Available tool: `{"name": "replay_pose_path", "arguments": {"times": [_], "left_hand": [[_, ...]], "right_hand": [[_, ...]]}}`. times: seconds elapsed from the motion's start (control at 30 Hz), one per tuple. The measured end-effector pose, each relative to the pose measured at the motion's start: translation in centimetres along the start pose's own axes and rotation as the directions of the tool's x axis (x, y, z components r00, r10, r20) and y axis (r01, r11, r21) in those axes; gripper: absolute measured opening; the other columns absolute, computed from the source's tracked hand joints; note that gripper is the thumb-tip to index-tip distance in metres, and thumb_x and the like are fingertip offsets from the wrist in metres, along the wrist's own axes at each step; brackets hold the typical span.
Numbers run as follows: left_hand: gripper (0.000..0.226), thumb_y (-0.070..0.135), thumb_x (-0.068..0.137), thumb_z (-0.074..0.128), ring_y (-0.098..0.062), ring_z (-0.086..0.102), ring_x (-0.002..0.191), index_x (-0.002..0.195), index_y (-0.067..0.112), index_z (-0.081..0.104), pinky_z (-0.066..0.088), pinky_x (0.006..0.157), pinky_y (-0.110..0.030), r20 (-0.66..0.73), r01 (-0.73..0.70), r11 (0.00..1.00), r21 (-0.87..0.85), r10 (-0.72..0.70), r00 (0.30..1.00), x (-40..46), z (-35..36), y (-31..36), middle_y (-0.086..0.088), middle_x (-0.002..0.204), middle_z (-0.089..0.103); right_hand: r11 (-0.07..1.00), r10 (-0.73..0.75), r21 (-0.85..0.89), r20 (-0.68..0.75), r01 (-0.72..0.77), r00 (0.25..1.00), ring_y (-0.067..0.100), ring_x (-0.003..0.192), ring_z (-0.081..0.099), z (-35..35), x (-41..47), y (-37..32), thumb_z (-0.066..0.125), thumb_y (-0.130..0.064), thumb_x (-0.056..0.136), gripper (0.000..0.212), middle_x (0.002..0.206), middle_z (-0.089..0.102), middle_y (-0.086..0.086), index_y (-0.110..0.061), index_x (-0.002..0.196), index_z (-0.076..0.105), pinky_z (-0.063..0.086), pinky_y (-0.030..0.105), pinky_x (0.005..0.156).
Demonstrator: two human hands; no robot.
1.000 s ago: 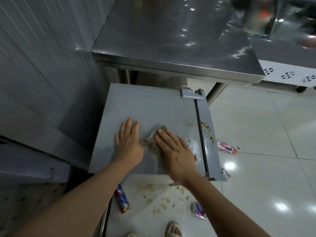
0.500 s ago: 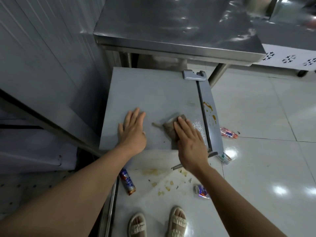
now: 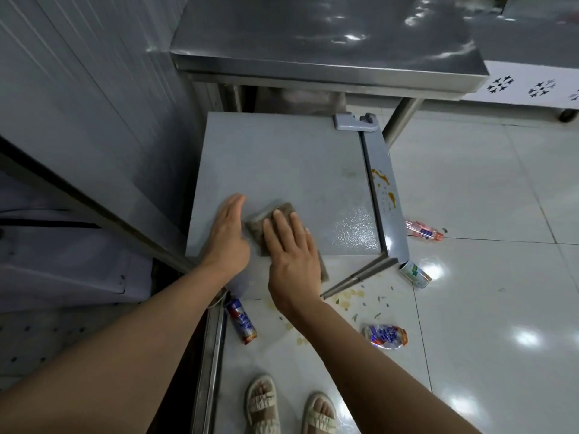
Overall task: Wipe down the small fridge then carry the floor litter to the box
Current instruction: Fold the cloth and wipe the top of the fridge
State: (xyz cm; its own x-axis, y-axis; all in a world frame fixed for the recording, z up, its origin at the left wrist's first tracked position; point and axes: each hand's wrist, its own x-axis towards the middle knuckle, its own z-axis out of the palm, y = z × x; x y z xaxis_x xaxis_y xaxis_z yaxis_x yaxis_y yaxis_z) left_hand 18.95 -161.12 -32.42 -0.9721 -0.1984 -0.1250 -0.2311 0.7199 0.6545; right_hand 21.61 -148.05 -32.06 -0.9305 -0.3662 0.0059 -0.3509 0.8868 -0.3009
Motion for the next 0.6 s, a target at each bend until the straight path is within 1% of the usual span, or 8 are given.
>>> {"name": "replay_pose_path", "arguments": {"times": [0.07,0.13,0.2,0.3,0.4,0.43,0.5,0.6], "left_hand": [[0.073,-0.017,0.082,0.041,-0.018,0.013,0.144,0.147,0.009,0.018,0.008,0.115,-0.022,-0.011,0.008,1.0,0.02,-0.008,1.0,0.1,0.3,0.1,-0.008,0.156,0.015],[0.073,-0.017,0.082,0.042,-0.018,0.014,0.144,0.146,0.007,0.02,0.009,0.116,-0.023,-0.016,0.004,0.999,0.04,-0.004,1.0,0.2,0.4,0.1,-0.009,0.156,0.016],[0.071,-0.018,0.08,0.04,-0.02,0.016,0.143,0.145,0.004,0.023,0.009,0.115,-0.021,-0.019,-0.005,0.999,0.039,0.006,1.0,0.2,0.3,0.0,-0.01,0.155,0.018],[0.071,-0.02,0.079,0.035,-0.02,0.017,0.143,0.145,0.005,0.025,0.008,0.113,-0.018,-0.025,0.015,0.999,0.034,-0.014,1.0,0.2,0.4,0.2,-0.009,0.155,0.019],[0.07,-0.019,0.08,0.034,-0.018,0.016,0.143,0.144,0.008,0.026,0.009,0.115,-0.022,-0.037,0.059,0.998,0.031,-0.058,0.998,0.3,0.5,0.7,-0.006,0.155,0.018],[0.069,-0.019,0.08,0.034,-0.018,0.017,0.143,0.144,0.008,0.027,0.01,0.116,-0.024,-0.043,0.064,0.998,0.027,-0.063,0.997,0.3,0.6,0.9,-0.006,0.155,0.019],[0.068,-0.018,0.08,0.034,-0.019,0.021,0.142,0.143,0.009,0.029,0.014,0.117,-0.03,-0.055,0.074,0.997,0.006,-0.074,0.996,0.3,0.7,1.4,-0.006,0.154,0.022],[0.066,-0.015,0.083,0.038,-0.019,0.027,0.139,0.143,0.012,0.03,0.019,0.116,-0.03,-0.031,0.101,0.994,-0.031,-0.102,0.994,0.2,0.9,1.7,-0.004,0.152,0.027]], "right_hand": [[0.991,-0.122,-0.049,-0.006,0.121,0.993,0.032,0.139,0.031,-0.4,-0.3,1.2,0.027,-0.012,0.086,0.057,0.148,0.039,0.007,-0.014,0.14,0.044,0.032,0.045,0.112],[0.982,-0.175,-0.073,-0.011,0.174,0.985,0.032,0.134,0.04,-0.9,-0.6,2.8,0.029,-0.011,0.088,0.052,0.144,0.046,0.007,-0.012,0.135,0.051,0.041,0.044,0.105],[0.986,-0.138,-0.098,-0.031,0.135,0.99,0.032,0.134,0.04,-1.4,-1.3,4.9,0.026,-0.009,0.086,0.055,0.145,0.044,0.008,-0.011,0.137,0.049,0.04,0.047,0.105],[0.995,0.03,-0.097,-0.061,-0.036,0.998,0.034,0.139,0.03,-2.3,-3.0,8.3,0.019,-0.005,0.083,0.062,0.149,0.036,0.01,-0.009,0.141,0.041,0.035,0.052,0.108],[0.98,0.18,-0.065,-0.12,-0.188,0.976,0.038,0.138,0.031,-2.3,-2.5,7.0,0.017,-0.005,0.079,0.066,0.148,0.038,0.012,-0.006,0.14,0.042,0.035,0.055,0.107],[0.98,0.187,-0.05,-0.101,-0.193,0.977,0.038,0.138,0.03,-1.8,-2.0,5.4,0.018,-0.005,0.078,0.066,0.148,0.038,0.012,-0.007,0.139,0.043,0.034,0.054,0.107],[0.993,0.113,-0.03,-0.072,-0.115,0.991,0.037,0.133,0.04,-0.9,-1.4,2.4,0.025,-0.008,0.08,0.059,0.142,0.047,0.009,-0.009,0.133,0.052,0.041,0.05,0.102],[1.0,-0.002,-0.024,-0.036,0.001,0.999,0.034,0.128,0.047,-1.3,-1.2,2.2,0.032,-0.012,0.085,0.051,0.137,0.054,0.007,-0.011,0.128,0.059,0.044,0.044,0.099]]}}
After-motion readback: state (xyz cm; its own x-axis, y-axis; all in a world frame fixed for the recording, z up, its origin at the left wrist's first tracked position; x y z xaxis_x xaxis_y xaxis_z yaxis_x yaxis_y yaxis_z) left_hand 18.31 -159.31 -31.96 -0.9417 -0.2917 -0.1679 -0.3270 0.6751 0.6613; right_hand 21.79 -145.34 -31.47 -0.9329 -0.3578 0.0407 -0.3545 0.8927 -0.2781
